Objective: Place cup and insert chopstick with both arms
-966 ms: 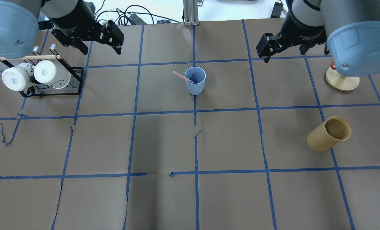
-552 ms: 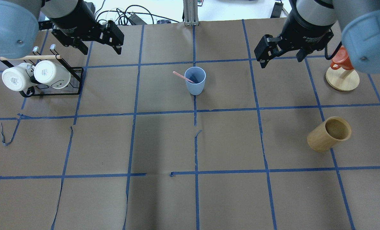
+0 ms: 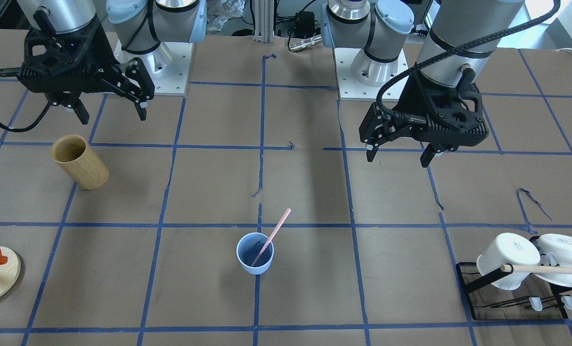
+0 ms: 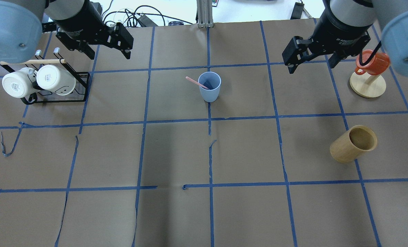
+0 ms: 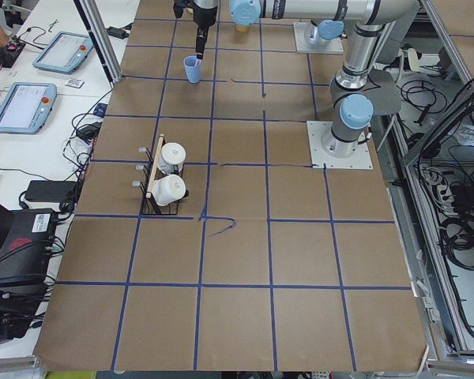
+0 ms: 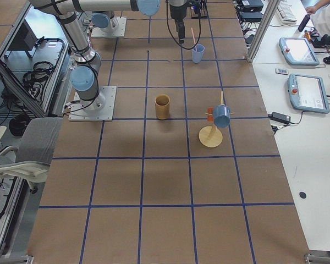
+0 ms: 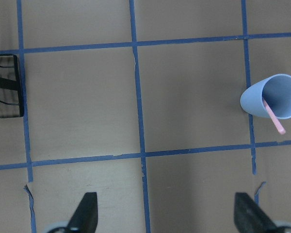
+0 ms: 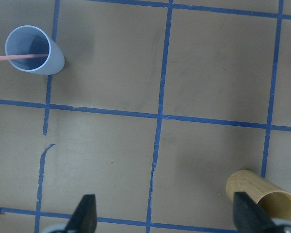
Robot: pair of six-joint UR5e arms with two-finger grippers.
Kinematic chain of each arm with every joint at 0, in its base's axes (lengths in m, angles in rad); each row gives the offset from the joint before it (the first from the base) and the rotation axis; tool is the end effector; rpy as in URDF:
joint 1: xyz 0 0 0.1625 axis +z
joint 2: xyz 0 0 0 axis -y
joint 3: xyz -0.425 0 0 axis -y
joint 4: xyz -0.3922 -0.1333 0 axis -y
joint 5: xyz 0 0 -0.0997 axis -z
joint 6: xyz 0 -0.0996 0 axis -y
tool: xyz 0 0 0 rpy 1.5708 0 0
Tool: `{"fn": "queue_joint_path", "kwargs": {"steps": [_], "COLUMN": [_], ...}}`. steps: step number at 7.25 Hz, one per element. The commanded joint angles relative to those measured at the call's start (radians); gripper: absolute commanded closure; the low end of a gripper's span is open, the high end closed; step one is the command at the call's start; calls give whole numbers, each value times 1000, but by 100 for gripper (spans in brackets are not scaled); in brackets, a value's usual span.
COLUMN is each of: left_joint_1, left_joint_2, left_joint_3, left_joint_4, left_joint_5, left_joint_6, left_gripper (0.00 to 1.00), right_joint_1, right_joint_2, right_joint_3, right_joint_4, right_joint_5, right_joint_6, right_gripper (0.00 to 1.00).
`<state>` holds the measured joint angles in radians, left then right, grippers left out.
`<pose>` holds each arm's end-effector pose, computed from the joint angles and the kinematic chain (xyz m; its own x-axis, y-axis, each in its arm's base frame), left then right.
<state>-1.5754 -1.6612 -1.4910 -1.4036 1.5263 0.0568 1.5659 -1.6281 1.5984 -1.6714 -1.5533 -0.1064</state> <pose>-0.1402 -0.5439 0.4989 -0.9971 0.0676 0.0350 0.0613 0.9855 -0.1582 0.1327 -0.4801 0.5127 -0.9947 -0.1027 -0.0034 -0.1014 0.9862 -0.1310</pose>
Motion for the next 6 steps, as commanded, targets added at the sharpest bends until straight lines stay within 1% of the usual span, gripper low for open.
{"fn": "queue_joint_path", "kwargs": {"steps": [1,6], "left_joint_1": [0,0], "left_joint_2": [0,-3], "left_joint_3": [0,0], "left_joint_4": [0,0], "left_joint_5": [0,0], "left_joint_6": [0,0], "left_gripper": [0,0], "right_joint_1": [-3,3], "right_joint_2": [-2,2], "right_joint_3": [0,-6], "right_joint_4": [2,-7], "right_joint_5": [-5,-4], "right_joint_6": [2,-3], "right_gripper": [0,0]}}
